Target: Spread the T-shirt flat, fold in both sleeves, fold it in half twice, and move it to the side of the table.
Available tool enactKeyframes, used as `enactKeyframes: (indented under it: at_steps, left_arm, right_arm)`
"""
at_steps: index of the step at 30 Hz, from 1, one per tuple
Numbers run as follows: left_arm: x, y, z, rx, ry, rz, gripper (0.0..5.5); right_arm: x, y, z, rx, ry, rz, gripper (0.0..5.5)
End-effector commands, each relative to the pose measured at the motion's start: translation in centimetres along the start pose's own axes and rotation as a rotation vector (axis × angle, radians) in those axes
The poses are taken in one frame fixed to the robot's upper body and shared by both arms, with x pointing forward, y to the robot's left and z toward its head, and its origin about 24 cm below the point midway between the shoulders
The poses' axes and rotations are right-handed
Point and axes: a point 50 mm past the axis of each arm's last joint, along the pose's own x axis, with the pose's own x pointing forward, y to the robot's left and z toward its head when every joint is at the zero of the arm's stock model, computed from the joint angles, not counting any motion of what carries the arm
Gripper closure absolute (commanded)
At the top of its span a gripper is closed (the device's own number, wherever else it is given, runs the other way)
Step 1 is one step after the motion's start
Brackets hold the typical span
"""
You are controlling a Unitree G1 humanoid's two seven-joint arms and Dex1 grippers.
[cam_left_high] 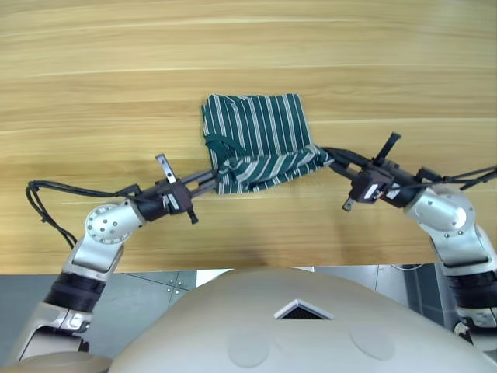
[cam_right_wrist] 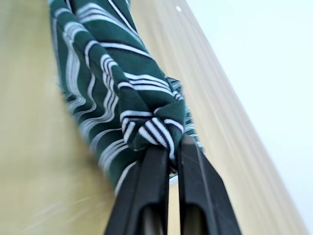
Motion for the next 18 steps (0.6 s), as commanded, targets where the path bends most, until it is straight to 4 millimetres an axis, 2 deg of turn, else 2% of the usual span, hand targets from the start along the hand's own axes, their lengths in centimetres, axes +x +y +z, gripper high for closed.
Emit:
enactKeyframes:
  at_steps: [1, 11, 16, 17, 18]
  left_arm:
    - [0.8, 1.6, -0.6, 0.031, 0.041, 0.051, 5.50]
    - [3.6, 5.0, -3.7, 0.058, 0.182, 0.174, 5.50]
    - [4.3, 5.9, -5.1, 0.028, 0.220, 0.215, 5.50]
    - [4.4, 6.0, -5.3, 0.015, 0.227, 0.223, 5.50]
    - [4.5, 6.0, -5.6, 0.004, 0.236, 0.227, 5.13]
  right_arm:
    - [2.1, -1.3, -0.4, -0.031, 0.007, -0.053, 5.46]
    - [5.8, -2.7, -2.8, -0.059, 0.101, -0.108, 5.46]
    - [7.7, -3.5, -3.7, -0.062, 0.135, -0.134, 5.46]
    - [8.2, -3.6, -3.9, -0.072, 0.139, -0.131, 5.10]
    - [8.6, -3.6, -4.1, -0.069, 0.146, -0.133, 4.91]
